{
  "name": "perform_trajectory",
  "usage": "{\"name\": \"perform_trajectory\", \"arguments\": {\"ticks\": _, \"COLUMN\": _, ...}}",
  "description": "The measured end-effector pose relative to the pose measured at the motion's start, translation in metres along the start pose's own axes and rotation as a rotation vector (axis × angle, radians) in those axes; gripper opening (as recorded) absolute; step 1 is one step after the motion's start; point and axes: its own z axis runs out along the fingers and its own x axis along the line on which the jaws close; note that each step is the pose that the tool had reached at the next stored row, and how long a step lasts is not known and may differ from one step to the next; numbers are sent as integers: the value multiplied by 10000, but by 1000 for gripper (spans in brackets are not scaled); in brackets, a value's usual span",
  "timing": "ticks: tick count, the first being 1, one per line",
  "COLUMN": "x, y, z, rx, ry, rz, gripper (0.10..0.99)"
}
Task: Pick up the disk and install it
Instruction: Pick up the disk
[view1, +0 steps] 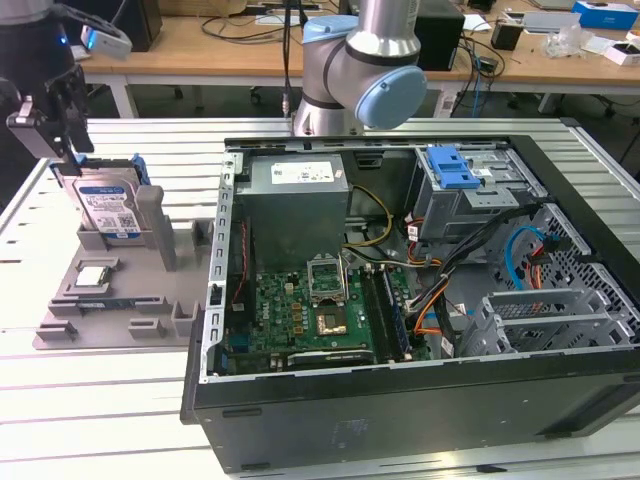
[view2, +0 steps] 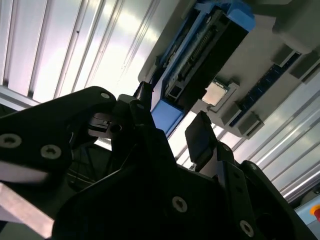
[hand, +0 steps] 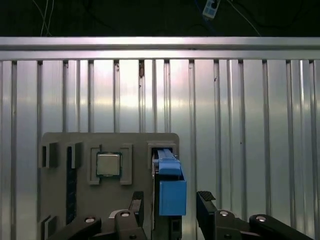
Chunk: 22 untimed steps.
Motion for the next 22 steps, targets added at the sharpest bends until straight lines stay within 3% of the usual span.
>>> {"name": "perform_trajectory", "arguments": {"ticks": 14, "x": -15, "y": -19, "z": 348, "rx": -3, "ry": 14, "rz": -263, "gripper": 541}}
{"name": "perform_trajectory", "arguments": {"ticks": 22, "x": -15, "y": -20, "z": 369, "rx": -3, "ry": 14, "rz": -265, "gripper": 541}}
